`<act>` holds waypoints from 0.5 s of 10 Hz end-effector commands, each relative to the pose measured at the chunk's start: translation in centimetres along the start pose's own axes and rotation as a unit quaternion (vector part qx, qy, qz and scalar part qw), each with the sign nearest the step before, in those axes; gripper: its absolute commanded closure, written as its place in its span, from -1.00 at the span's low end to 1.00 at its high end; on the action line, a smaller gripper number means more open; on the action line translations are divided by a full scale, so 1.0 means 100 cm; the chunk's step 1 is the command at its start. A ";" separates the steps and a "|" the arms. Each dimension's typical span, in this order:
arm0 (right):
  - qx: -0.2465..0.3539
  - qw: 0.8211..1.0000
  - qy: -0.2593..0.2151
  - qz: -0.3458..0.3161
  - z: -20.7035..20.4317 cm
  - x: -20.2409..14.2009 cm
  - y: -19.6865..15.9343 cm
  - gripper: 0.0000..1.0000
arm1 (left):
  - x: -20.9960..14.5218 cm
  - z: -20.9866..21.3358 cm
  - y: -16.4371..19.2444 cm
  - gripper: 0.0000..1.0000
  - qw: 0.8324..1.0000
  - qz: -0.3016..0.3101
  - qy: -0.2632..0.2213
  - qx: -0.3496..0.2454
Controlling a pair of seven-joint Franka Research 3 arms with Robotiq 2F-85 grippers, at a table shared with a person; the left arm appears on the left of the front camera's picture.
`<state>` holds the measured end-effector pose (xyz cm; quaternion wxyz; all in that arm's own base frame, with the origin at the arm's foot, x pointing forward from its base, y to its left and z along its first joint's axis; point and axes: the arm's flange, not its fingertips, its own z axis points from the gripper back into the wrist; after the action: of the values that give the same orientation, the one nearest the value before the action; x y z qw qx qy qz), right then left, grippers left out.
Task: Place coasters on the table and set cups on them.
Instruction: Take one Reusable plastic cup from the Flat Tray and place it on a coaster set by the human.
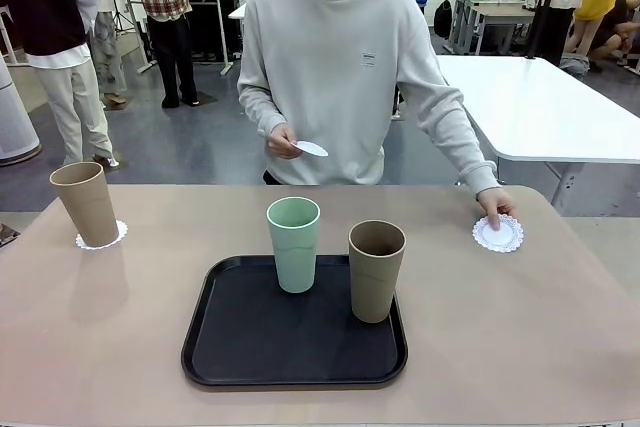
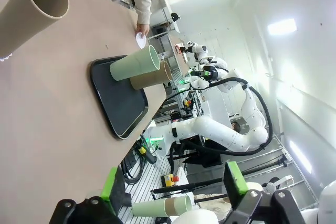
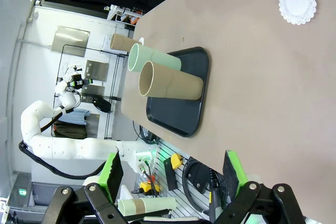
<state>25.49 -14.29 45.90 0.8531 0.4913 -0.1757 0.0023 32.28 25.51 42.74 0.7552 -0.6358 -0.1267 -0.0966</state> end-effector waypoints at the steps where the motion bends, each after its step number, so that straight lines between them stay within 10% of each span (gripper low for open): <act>1: 0.009 1.000 0.000 0.004 -0.001 0.001 0.000 -1.00 | -0.001 0.001 -0.002 -1.00 1.000 -0.001 -0.001 -0.004; 5: 0.009 1.000 0.000 0.004 -0.001 0.001 0.000 -1.00 | -0.001 0.001 -0.002 -1.00 1.000 -0.001 -0.001 -0.004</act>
<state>25.49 -14.29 45.90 0.8531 0.4913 -0.1757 0.0023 32.29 25.49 42.74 0.7552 -0.6358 -0.1265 -0.0968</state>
